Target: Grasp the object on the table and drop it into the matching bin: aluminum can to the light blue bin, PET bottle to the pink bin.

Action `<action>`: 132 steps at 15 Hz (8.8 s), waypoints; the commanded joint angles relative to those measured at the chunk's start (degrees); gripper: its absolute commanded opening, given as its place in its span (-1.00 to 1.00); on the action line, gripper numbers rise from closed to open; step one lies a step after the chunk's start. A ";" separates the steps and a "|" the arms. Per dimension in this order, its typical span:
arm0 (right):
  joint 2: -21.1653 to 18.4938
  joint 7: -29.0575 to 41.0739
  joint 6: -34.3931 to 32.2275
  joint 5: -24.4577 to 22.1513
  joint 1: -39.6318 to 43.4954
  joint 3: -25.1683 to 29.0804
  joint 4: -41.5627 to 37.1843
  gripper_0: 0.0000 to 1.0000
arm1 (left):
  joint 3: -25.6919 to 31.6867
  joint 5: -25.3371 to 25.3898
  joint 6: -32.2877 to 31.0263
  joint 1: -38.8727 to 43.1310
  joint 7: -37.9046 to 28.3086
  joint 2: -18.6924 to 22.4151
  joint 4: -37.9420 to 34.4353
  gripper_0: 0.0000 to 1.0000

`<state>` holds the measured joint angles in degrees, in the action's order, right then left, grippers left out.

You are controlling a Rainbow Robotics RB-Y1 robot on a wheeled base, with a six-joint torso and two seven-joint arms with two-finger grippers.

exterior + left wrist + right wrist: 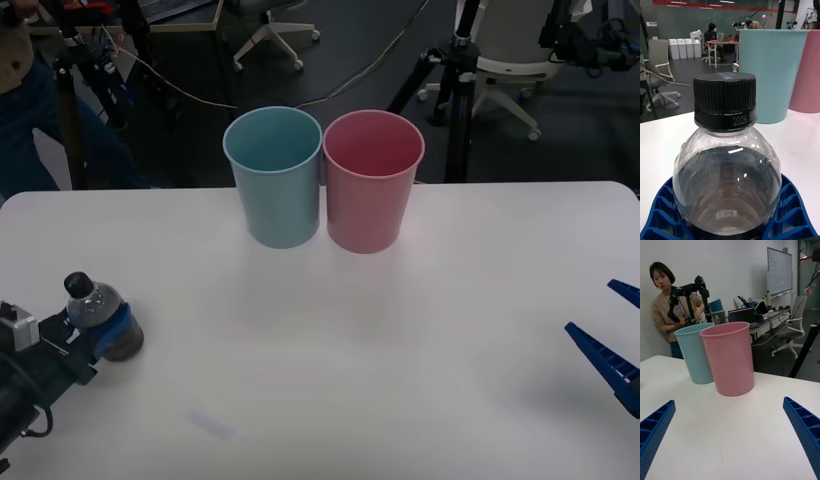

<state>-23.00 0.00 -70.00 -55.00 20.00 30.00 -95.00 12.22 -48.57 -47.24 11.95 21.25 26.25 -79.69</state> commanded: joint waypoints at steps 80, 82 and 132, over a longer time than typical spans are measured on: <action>0.00 0.00 0.00 0.00 0.00 0.00 0.00 1.00 | -51.59 -10.14 27.64 -73.92 -40.50 0.38 15.35 1.00; 0.00 0.00 0.00 0.00 0.00 0.00 0.00 1.00 | -51.59 -10.14 27.64 -74.00 -40.50 0.38 15.35 1.00; 0.00 0.00 0.00 0.00 0.00 0.00 0.00 1.00 | -9.67 2.78 6.63 -13.01 -31.44 32.38 -27.10 1.00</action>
<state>-23.00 0.00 -70.00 -55.00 20.00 30.00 -95.00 1.73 -45.50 -40.15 -1.95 -10.19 59.34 -106.79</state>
